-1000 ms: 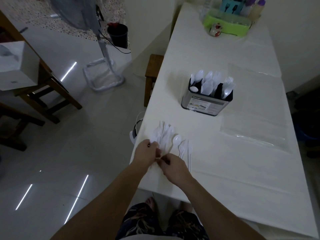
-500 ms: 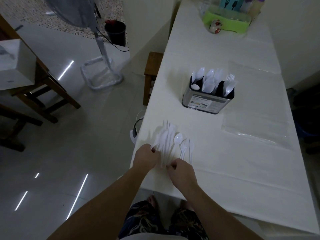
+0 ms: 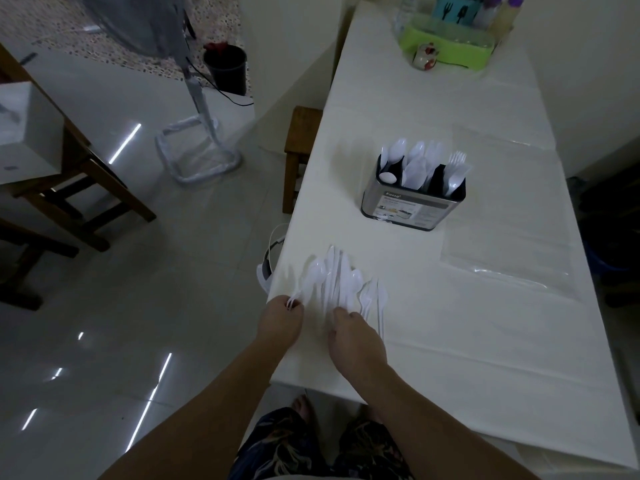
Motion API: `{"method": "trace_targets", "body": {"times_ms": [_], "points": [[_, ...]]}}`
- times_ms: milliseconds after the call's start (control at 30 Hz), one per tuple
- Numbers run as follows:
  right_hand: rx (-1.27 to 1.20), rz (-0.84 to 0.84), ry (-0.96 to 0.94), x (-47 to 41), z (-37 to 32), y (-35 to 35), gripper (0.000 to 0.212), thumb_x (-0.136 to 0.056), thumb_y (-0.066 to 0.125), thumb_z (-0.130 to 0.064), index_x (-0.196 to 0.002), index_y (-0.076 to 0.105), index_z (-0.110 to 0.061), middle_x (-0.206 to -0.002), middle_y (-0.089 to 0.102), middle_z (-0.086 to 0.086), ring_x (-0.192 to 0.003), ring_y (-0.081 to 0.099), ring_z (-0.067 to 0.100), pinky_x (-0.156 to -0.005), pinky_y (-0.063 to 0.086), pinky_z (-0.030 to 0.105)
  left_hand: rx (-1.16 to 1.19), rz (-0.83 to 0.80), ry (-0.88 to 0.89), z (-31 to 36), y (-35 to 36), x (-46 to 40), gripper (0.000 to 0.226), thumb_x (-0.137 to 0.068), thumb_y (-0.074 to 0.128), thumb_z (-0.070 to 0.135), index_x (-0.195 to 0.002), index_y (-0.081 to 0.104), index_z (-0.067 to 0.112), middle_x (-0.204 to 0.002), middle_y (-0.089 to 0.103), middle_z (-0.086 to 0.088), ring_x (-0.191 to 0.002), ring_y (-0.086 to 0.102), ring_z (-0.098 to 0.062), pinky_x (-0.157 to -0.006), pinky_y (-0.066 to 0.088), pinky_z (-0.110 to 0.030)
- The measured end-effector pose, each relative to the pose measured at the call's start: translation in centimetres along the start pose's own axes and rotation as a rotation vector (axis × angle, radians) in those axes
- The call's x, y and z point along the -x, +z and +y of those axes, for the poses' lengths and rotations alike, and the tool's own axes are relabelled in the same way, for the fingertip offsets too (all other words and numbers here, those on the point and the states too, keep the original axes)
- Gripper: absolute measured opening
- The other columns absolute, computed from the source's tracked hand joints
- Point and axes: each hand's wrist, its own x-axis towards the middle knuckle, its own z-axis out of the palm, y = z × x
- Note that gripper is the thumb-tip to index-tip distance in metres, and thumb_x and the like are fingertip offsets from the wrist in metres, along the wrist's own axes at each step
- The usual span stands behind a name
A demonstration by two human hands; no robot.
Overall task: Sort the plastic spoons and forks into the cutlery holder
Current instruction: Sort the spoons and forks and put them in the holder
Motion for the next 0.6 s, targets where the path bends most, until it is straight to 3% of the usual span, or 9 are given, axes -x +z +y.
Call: {"method": "trace_targets", "body": {"times_ms": [200, 267, 333, 467, 600], "points": [[-0.029, 0.029, 0.08, 0.2, 0.3, 0.2, 0.018, -0.094, 0.044, -0.022, -0.11, 0.05, -0.016, -0.103, 0.063, 0.003, -0.092, 0.064, 0.025, -0.069, 0.049, 0.034, 0.135, 0.02, -0.063, -0.1, -0.2, 0.3, 0.025, -0.094, 0.047, 0.024, -0.092, 0.06, 0.002, -0.081, 0.057, -0.01, -0.071, 0.052, -0.022, -0.063, 0.04, -0.03], [-0.056, 0.026, 0.072, 0.4, 0.4, 0.2, 0.02, -0.094, 0.044, -0.026, -0.109, 0.053, -0.018, -0.103, 0.064, 0.002, -0.094, 0.064, 0.025, -0.071, 0.05, 0.034, 0.188, 0.011, -0.071, 0.1, -0.5, 0.5, 0.024, -0.093, 0.046, 0.024, -0.087, 0.058, 0.005, -0.08, 0.056, -0.009, -0.074, 0.053, -0.023, -0.067, 0.042, -0.032], [-0.123, 0.022, 0.066, 0.5, 0.2, -0.2, 0.024, -0.094, 0.044, -0.031, -0.112, 0.057, -0.02, -0.104, 0.066, 0.0, -0.094, 0.064, 0.022, -0.071, 0.049, 0.031, 0.224, 0.012, -0.052, 0.3, -0.7, 0.8, 0.023, -0.095, 0.043, 0.025, -0.094, 0.06, 0.009, -0.087, 0.058, -0.006, -0.082, 0.055, -0.023, -0.073, 0.044, -0.034], [-0.461, 0.051, 0.079, -0.3, -1.5, -2.3, 0.036, -0.097, 0.05, -0.041, -0.123, 0.059, -0.018, -0.105, 0.069, -0.002, -0.087, 0.062, 0.012, -0.078, 0.049, 0.026, 0.098, -0.015, 0.174, 0.7, -0.7, 1.5, 0.026, -0.099, 0.039, 0.026, -0.093, 0.057, 0.01, -0.086, 0.062, -0.008, -0.077, 0.059, -0.021, -0.067, 0.046, -0.034], [-0.609, 0.123, 0.06, -2.1, -2.6, -5.5, 0.05, -0.094, 0.056, -0.044, -0.136, 0.05, -0.017, -0.111, 0.067, 0.003, -0.095, 0.061, 0.015, -0.082, 0.043, 0.023, -0.052, -0.094, 0.429, 1.9, -0.4, 1.7, 0.027, -0.102, 0.035, 0.028, -0.098, 0.059, 0.016, -0.091, 0.064, 0.0, -0.084, 0.062, -0.015, -0.075, 0.05, -0.034]]}}
